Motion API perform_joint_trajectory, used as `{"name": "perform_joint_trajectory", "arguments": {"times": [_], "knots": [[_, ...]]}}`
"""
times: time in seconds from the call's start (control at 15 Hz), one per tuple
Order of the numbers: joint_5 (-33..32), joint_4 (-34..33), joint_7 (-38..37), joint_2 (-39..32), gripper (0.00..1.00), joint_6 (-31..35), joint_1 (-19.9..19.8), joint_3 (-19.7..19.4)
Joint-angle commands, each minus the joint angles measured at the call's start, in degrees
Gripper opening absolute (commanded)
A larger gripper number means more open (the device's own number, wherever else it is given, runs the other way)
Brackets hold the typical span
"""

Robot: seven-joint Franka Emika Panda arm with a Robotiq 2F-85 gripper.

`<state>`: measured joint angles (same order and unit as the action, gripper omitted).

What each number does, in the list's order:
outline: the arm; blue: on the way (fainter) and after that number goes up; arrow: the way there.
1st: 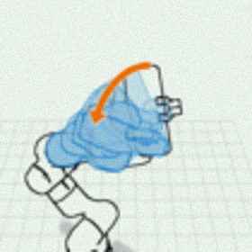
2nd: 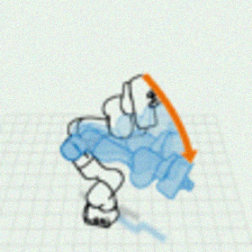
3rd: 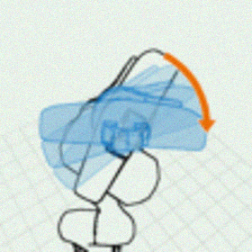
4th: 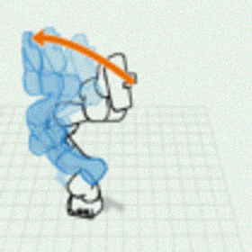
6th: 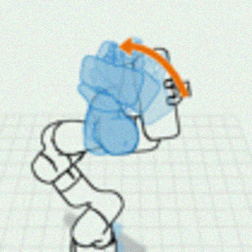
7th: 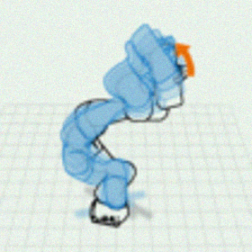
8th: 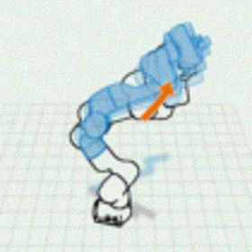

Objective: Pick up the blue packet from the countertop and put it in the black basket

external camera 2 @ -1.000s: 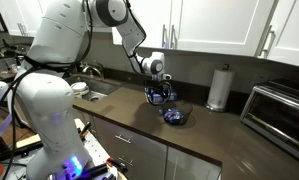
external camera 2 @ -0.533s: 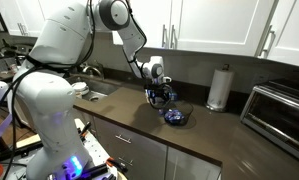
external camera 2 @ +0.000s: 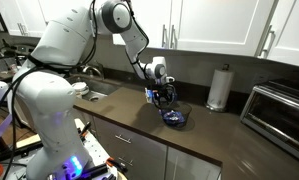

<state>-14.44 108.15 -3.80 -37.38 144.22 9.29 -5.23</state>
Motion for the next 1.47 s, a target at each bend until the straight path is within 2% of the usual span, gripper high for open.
{"name": "perform_joint_trajectory", "arguments": {"times": [0.0,0.53,0.87,1.33,1.4], "knots": [[0.1,-1.2,-0.5,-1.5,1.00,-1.1,-0.5,0.6],[-2.3,0.3,-4.4,-0.7,1.00,-1.9,3.0,-1.3],[-6.2,0.5,-8.5,-0.1,1.00,-4.5,6.1,-3.4],[-4.1,-0.6,-5.4,-0.8,0.99,-7.5,3.2,-0.8],[-4.0,-0.6,-5.3,-0.9,0.92,-7.6,2.9,-0.6]]}}
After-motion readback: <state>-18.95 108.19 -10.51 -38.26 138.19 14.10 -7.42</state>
